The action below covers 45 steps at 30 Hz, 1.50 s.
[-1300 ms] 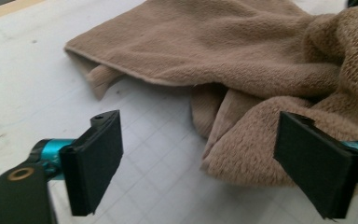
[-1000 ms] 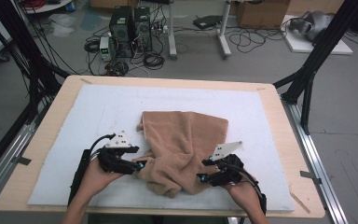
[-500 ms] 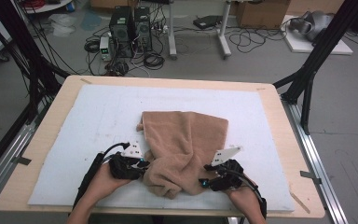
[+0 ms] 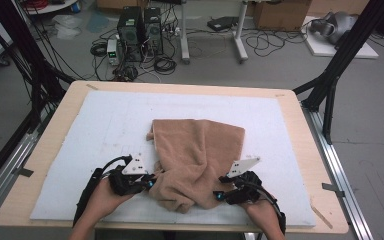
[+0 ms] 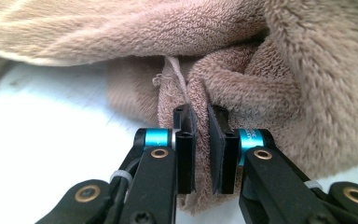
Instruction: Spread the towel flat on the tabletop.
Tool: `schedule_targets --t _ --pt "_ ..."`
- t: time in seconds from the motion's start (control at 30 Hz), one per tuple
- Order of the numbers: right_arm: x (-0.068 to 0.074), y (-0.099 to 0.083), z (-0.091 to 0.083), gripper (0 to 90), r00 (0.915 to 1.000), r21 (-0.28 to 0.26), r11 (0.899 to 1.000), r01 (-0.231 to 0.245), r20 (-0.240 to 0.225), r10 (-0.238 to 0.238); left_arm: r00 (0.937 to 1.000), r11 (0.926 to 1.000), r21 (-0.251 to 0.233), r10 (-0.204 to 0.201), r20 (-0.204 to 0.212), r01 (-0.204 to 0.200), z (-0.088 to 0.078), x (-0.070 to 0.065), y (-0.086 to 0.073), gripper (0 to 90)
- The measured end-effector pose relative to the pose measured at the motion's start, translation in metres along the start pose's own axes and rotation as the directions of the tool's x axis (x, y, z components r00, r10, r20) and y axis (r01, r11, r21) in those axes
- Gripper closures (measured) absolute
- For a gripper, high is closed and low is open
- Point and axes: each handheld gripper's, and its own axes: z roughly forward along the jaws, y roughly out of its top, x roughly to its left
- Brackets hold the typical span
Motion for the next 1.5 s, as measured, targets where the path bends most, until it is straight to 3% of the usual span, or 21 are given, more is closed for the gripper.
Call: schedule_targets --t 0.13,0.3,0.67,0.83,0.97,1.07,1.17,1.3,1.43,1.5 --pt "0.000 0.000 0.000 44.0 1.0000 0.002 1.000 0.000 -0.002 0.000 0.9994 0.9986 -0.049 -0.022 -0.028 0.021 -0.021 -0.004 -0.008 82.3" --pt "0.001 0.001 0.000 43.9 1.0000 0.007 1.000 0.002 0.003 -0.002 0.9975 0.9969 -0.076 -0.028 -0.065 0.023 -0.045 -0.014 -0.020 82.4" --pt "0.003 0.001 -0.001 43.5 1.0000 0.011 1.000 0.006 0.007 -0.006 0.9923 0.9954 -0.078 -0.063 -0.107 0.055 -0.078 -0.037 -0.057 82.6" --pt "0.003 0.002 0.000 43.4 0.9999 0.011 1.000 0.010 0.004 -0.010 0.9928 0.9959 -0.056 -0.076 -0.092 0.071 -0.085 -0.048 -0.071 82.6" --pt "0.003 0.002 0.000 43.4 1.0000 0.012 1.000 0.006 0.005 -0.006 0.9931 0.9943 -0.051 -0.097 -0.066 0.094 -0.083 -0.048 -0.077 82.2" --pt "0.003 0.002 -0.001 43.0 1.0000 0.012 1.000 0.009 0.004 -0.009 0.9922 0.9909 -0.080 -0.112 -0.055 0.107 -0.085 -0.044 -0.072 77.6" --pt "0.003 0.003 -0.003 42.4 1.0000 0.009 1.000 0.009 0.004 -0.009 0.9924 0.9882 -0.118 -0.106 -0.063 0.098 -0.092 -0.039 -0.059 67.0" --pt "0.002 0.002 -0.007 42.1 0.9999 0.003 1.000 0.007 0.012 -0.007 0.9942 0.9876 -0.151 -0.057 -0.092 0.042 -0.092 -0.032 -0.037 59.4" --pt "0.000 0.001 -0.010 42.0 0.9998 -0.001 1.000 0.001 0.019 -0.001 0.9952 0.9877 -0.156 -0.030 -0.093 0.016 -0.076 -0.019 -0.017 52.3" --pt "-0.001 0.000 -0.011 42.0 0.9998 -0.003 1.000 0.000 0.019 0.000 0.9971 0.9862 -0.164 -0.032 -0.069 0.020 -0.063 -0.013 -0.009 50.8"
